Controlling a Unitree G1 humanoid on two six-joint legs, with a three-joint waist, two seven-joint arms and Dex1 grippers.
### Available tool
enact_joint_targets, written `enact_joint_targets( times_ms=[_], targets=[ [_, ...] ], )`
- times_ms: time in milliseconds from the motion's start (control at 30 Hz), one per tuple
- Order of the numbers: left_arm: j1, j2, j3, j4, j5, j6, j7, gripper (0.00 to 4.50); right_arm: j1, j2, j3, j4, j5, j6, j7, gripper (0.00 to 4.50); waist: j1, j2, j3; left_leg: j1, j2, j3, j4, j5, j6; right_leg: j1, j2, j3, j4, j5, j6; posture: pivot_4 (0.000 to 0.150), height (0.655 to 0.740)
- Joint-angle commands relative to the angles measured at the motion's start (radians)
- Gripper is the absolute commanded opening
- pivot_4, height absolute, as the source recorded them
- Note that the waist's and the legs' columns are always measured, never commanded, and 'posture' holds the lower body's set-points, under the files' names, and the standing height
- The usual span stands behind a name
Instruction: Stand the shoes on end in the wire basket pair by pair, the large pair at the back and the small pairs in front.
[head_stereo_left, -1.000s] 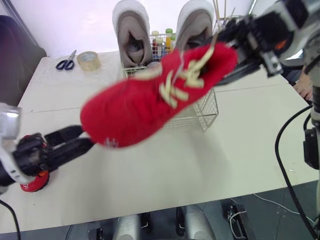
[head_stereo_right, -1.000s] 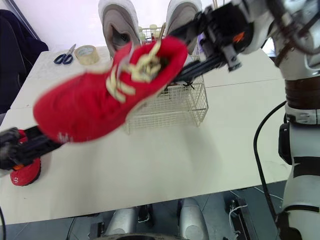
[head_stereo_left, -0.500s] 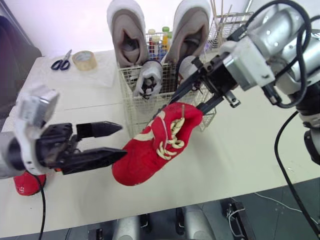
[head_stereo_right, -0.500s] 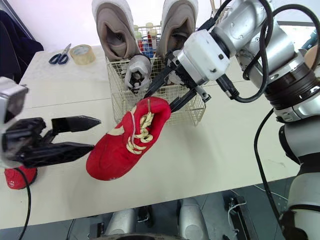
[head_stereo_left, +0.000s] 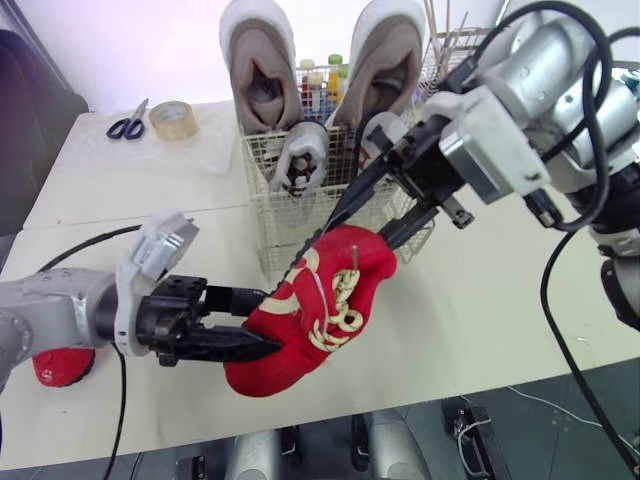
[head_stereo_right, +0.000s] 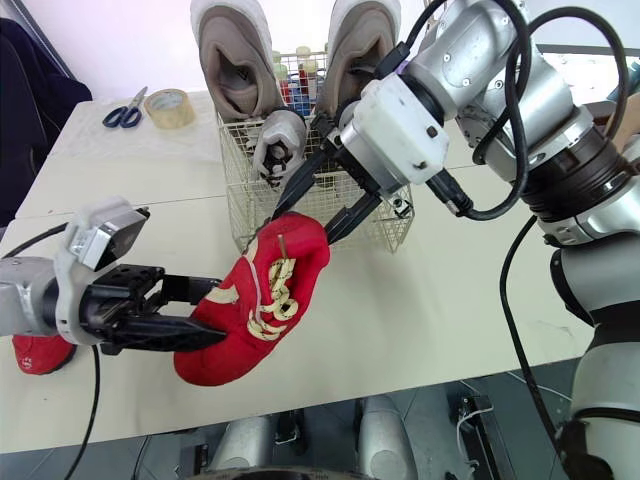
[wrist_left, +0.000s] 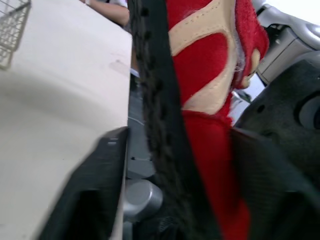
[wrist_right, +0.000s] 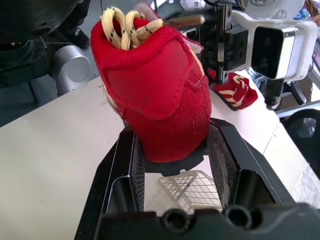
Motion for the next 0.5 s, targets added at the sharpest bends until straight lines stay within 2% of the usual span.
enact_joint_targets(
  times_ms=[33,100,133,167,267,367,400,433,500],
  targets=[
    [-0.019,-0.021,0.005,-0.008,0.005,-0.001,0.004,1.42,-0.002,-0.017,-0.06,-0.032,0.046,0.02,0.002,1.45,0.0,0.0,0.0,0.0,0.0,0.0,0.0,0.0,0.0,0.0,0.0,0.0,0.001,0.0,0.0,0.15,0.74],
    [-0.023,-0.04,0.006,-0.017,0.004,-0.007,0.027,0.43,0.002,-0.017,-0.069,-0.031,0.042,0.03,0.002,1.45,0.0,0.0,0.0,0.0,0.0,-0.001,0.001,0.0,0.0,0.0,0.0,0.0,0.001,0.0,0.0,0.15,0.74],
    [-0.022,-0.052,0.008,-0.019,-0.002,-0.011,0.048,0.21,0.004,-0.015,-0.076,-0.026,0.037,0.038,0.002,1.45,0.0,0.0,0.0,0.0,0.0,-0.001,0.002,0.0,0.0,0.0,0.0,0.0,0.002,0.0,0.0,0.15,0.74],
    [-0.021,-0.064,0.011,-0.022,-0.01,-0.016,0.07,0.21,0.006,-0.013,-0.084,-0.02,0.031,0.046,0.002,1.45,0.0,0.0,0.0,0.0,0.0,-0.001,0.003,0.0,0.0,0.0,0.0,0.0,0.004,0.0,0.0,0.15,0.74],
    [0.014,-0.102,0.045,-0.037,-0.032,-0.037,0.137,0.2,0.013,0.024,-0.168,0.1,-0.072,0.096,0.001,2.75,0.0,0.0,0.0,0.0,0.0,-0.002,0.007,0.0,0.0,0.0,-0.001,0.0,0.008,0.0,0.0,0.15,0.74],
    [0.066,-0.14,0.106,-0.042,-0.093,-0.073,0.202,0.2,0.023,0.025,-0.266,0.267,-0.196,0.176,-0.099,4.27,-0.002,-0.001,0.0,0.0,0.001,-0.003,0.01,-0.001,-0.001,0.002,-0.001,-0.001,0.009,0.0,0.0,0.15,0.74],
    [0.078,-0.156,0.125,-0.039,-0.113,-0.091,0.228,0.2,0.04,0.015,-0.312,0.311,-0.198,0.244,-0.15,4.46,0.001,-0.001,0.0,0.0,0.0,-0.003,0.011,-0.001,-0.002,0.002,-0.002,-0.001,0.009,-0.001,-0.001,0.15,0.74],
    [0.089,-0.17,0.142,-0.036,-0.127,-0.106,0.247,0.2,0.063,0.007,-0.36,0.335,-0.18,0.325,-0.194,4.46,0.005,-0.002,-0.001,0.0,0.0,-0.004,0.011,-0.002,-0.002,0.002,-0.003,-0.001,0.009,-0.001,-0.002,0.15,0.74],
    [0.092,-0.201,0.16,-0.032,-0.139,-0.138,0.283,0.2,0.157,-0.005,-0.502,0.304,-0.032,0.567,-0.284,4.46,0.014,-0.003,-0.002,0.0,-0.001,-0.006,0.011,-0.002,-0.002,0.002,-0.007,-0.003,0.008,-0.002,-0.004,0.15,0.74]
  ],
)
